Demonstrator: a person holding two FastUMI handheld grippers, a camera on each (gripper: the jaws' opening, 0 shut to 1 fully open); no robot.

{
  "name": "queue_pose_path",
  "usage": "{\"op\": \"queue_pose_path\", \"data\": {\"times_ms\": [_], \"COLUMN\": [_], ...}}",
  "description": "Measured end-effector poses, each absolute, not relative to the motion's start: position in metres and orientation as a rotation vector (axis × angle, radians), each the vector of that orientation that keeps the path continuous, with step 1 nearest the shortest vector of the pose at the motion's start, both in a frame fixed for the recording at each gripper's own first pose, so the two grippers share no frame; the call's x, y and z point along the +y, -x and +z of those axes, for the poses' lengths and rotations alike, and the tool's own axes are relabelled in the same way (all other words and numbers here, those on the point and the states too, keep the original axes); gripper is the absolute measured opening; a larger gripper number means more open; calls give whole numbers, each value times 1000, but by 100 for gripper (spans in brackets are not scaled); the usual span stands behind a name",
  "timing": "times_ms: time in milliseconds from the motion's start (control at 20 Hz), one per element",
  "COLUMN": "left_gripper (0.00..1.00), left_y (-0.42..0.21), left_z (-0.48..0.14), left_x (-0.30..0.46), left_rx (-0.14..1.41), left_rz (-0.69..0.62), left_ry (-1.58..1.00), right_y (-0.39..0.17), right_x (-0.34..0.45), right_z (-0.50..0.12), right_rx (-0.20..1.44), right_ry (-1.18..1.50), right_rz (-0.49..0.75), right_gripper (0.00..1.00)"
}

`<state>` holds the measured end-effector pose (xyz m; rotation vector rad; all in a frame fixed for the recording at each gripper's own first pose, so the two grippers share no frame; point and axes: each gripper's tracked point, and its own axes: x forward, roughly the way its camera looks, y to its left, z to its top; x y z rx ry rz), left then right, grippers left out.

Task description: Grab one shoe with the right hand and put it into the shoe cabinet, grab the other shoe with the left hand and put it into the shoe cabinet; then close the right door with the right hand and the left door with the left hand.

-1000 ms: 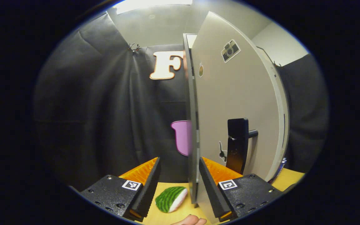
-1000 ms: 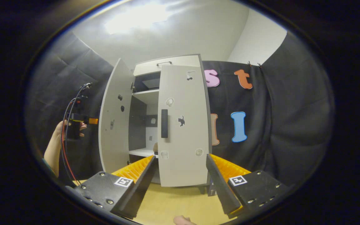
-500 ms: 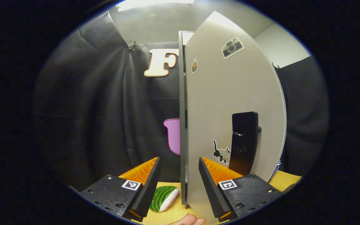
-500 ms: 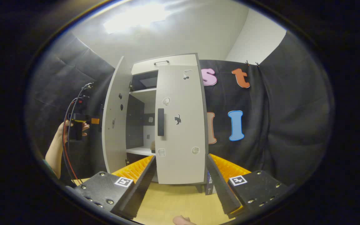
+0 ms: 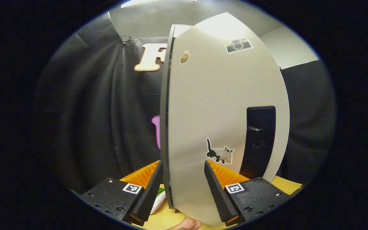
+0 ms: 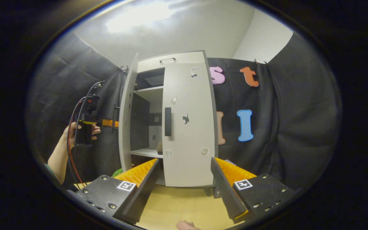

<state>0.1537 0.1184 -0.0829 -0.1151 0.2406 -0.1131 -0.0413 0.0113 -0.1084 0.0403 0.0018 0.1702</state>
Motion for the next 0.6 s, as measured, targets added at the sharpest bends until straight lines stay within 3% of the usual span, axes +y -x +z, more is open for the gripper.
{"op": "queue_pose_path", "data": {"times_ms": [200,600], "left_gripper": [96,96], "left_y": [-160,-141], "left_z": [-104,-82], "left_x": [93,85], "left_rx": [315,202], "left_rz": [-144,-79], "left_ry": [164,106], "right_y": [37,23], "right_x": [9,0], "right_z": [-105,-115], "right_rx": [-4,25], "right_ry": [-59,-76], "right_rz": [152,131], "right_gripper": [94,96]}}
